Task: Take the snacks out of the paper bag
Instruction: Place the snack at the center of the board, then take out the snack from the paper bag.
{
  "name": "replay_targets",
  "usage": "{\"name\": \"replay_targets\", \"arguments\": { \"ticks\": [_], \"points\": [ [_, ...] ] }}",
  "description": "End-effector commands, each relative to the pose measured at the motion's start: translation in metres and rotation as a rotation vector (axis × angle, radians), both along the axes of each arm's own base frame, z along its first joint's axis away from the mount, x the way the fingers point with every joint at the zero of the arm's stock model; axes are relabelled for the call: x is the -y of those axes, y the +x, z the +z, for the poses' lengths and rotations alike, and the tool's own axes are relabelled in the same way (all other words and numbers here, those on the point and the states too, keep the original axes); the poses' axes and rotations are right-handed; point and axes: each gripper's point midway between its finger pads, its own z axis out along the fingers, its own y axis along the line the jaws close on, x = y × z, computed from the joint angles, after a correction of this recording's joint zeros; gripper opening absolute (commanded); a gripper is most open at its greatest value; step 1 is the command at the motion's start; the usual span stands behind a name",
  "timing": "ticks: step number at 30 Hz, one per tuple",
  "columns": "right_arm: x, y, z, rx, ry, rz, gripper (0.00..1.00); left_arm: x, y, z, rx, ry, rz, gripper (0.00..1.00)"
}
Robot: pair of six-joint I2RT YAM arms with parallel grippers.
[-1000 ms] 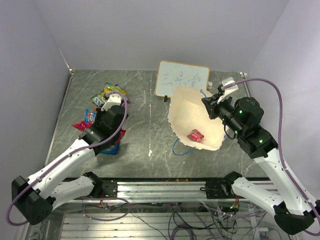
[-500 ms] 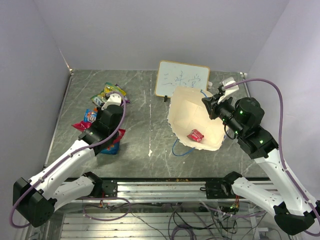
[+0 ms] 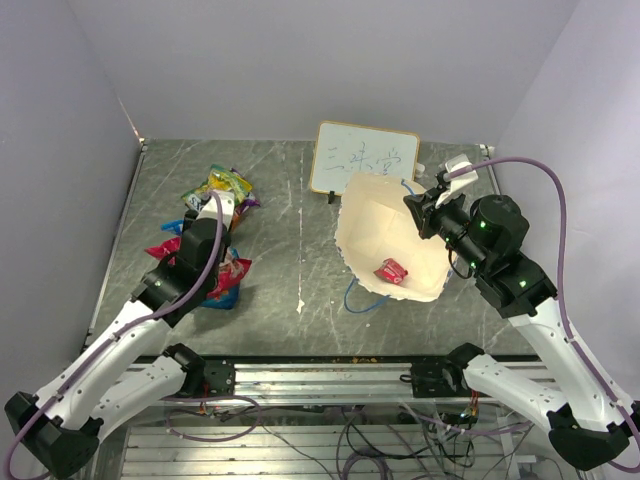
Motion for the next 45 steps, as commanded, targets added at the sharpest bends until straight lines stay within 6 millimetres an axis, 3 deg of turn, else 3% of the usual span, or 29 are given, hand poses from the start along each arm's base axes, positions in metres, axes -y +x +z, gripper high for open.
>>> {"name": "replay_targets", "arguments": {
  "ticks": [1, 3, 4, 11, 15, 19, 21, 24, 27, 30, 32, 36, 40, 45],
  "points": [
    [-0.003, 0.0, 0.008, 0.025, 0.022, 0.01, 0.0, 0.014, 0.0, 0.022, 0.006, -0.055, -0.082, 0.6],
    [-0.003, 0.0, 0.011, 0.028, 0.022, 0.011, 0.0, 0.023, 0.003, 0.034, 0.017, -0.083, -0.117, 0.76],
    [-0.003, 0.0, 0.012, 0.029, 0.022, 0.012, 0.0, 0.028, 0.005, 0.041, 0.026, -0.1, -0.136, 0.78],
    [-0.004, 0.001, 0.014, 0.029, 0.022, 0.017, 0.0, 0.068, 0.034, 0.083, 0.036, -0.214, -0.197, 0.78],
    [-0.007, 0.001, 0.018, 0.03, 0.033, 0.027, 0.0, 0.121, 0.04, 0.102, 0.044, -0.411, -0.378, 0.73],
    [-0.011, -0.001, 0.02, 0.042, 0.031, 0.058, 0.0, 0.183, 0.028, 0.123, 0.069, -0.677, -0.642, 0.83],
    [-0.024, -0.009, 0.021, 0.056, 0.029, 0.148, 0.0, 0.205, 0.024, 0.127, 0.058, -0.769, -0.706, 0.84],
    [-0.055, -0.033, 0.02, 0.069, 0.021, 0.381, 0.0, 0.241, 0.009, 0.13, 0.047, -0.775, -0.809, 0.84],
    [-0.079, -0.055, 0.005, -0.012, 0.029, 0.579, 0.0, 0.273, -0.016, 0.121, 0.007, -0.704, -0.899, 0.81],
    [-0.091, -0.063, -0.01, -0.103, 0.053, 0.655, 0.0, 0.288, -0.039, 0.104, -0.038, -0.708, -0.944, 0.77],
    [-0.092, -0.066, -0.007, -0.107, 0.091, 0.659, 0.0, 0.292, -0.054, 0.08, -0.072, -0.716, -0.977, 0.75],
    [-0.093, -0.07, 0.006, -0.072, 0.204, 0.652, 0.0, 0.301, -0.075, 0.059, -0.087, -0.737, -1.023, 0.69],
    [-0.098, -0.073, 0.003, -0.11, 0.283, 0.667, 0.0, 0.324, -0.092, 0.041, -0.079, -0.675, -1.076, 0.45],
    [-0.088, -0.059, 0.006, -0.114, 0.271, 0.552, 0.0, 0.355, -0.099, 0.017, -0.061, -0.599, -1.124, 0.34]
  ]
}}
